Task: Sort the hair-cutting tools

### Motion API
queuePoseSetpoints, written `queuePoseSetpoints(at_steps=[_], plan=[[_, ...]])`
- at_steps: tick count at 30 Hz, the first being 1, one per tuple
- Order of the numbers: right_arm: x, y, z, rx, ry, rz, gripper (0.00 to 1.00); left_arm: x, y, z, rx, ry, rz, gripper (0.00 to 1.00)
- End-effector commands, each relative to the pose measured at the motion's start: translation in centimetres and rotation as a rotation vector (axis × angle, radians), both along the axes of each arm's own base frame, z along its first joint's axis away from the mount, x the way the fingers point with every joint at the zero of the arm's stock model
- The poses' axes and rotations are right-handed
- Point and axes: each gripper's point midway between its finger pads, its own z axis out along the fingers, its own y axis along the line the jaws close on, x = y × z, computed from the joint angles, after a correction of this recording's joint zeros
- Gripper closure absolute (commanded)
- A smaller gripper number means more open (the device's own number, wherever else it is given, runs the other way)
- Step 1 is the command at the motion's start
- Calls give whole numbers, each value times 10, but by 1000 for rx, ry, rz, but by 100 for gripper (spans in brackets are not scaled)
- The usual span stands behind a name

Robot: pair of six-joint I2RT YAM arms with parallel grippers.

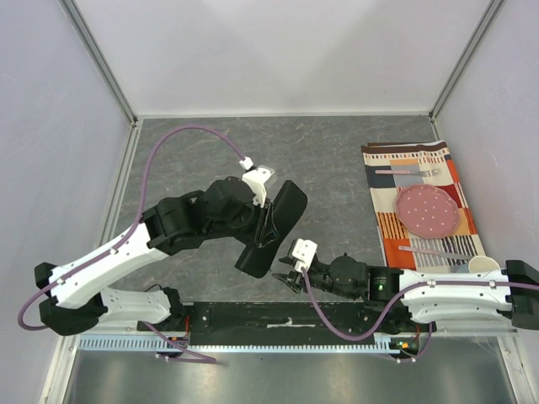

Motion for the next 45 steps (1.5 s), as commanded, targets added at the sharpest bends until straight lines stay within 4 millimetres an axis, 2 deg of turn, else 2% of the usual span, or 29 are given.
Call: queuePoseSetpoints(at_steps=[1, 6, 13, 19, 31, 40, 42, 45], plan=[[5, 2, 30, 143, -22, -40, 50, 9, 3, 13, 21, -58, 14, 98], [11, 3, 40, 192, -52, -62, 52, 13, -2, 9, 47, -52, 12, 98], [-2, 22, 42, 194, -31, 23, 52, 18, -4, 8, 75, -59, 21, 98], [-5, 26, 39, 188, -23, 38, 52, 22, -6, 9, 90, -66, 25, 98], [-11, 38, 53, 228, -36, 58, 56, 21, -11, 3, 87, -53, 19, 98], [-8, 41, 69, 256, -79, 33, 63, 19, -10, -2, 85, -47, 15, 98], [-8, 41, 70, 255, -85, 30, 67, 18, -11, -4, 83, -40, 10, 98], [-7, 39, 69, 249, -88, 22, 81, 17, -11, -6, 80, -35, 7, 98]])
